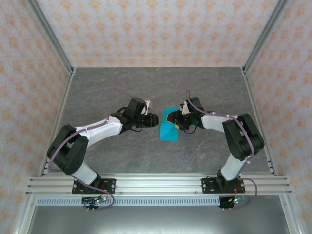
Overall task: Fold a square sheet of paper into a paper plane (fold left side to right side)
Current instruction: Turn over the paper at the center of the table.
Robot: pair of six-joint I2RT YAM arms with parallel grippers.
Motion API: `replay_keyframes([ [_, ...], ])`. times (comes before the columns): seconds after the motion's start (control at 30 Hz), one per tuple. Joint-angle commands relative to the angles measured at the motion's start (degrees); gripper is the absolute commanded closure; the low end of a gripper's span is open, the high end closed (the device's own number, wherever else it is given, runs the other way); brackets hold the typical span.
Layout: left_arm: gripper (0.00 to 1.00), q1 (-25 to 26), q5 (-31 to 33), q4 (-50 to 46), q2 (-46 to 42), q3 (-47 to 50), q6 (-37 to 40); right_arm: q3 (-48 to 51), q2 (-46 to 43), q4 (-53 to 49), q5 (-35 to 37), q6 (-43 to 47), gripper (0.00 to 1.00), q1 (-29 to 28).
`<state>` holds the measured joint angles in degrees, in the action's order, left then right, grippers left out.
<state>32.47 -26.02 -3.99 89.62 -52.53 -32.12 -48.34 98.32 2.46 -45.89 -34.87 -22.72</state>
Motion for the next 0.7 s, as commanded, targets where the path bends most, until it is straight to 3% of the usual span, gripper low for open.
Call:
replay_keyframes([
  [0.0,0.64,-0.6,2.0,-1.0,-2.3,0.6,-0.4,-1.5,0.6,0.7,-0.5,1.4,0.48,-0.7],
  [0.13,0.56,-0.8,2.2,-2.3,-3.5,0.3,0.2,-2.4,0.4,0.4,-0.8,1.6,0.58,-1.1],
  [0.43,0.39,-3.1,2.6,-5.0,-10.0,0.2,0.0,-5.2,-3.3,-3.1,-0.2,3.6,0.92,-0.5],
  [0.67,0.30,-5.9,-1.7,-7.5,-16.3,-4.6,-2.8,-11.5,-10.6,-5.4,-3.9,3.5,0.98,3.1],
])
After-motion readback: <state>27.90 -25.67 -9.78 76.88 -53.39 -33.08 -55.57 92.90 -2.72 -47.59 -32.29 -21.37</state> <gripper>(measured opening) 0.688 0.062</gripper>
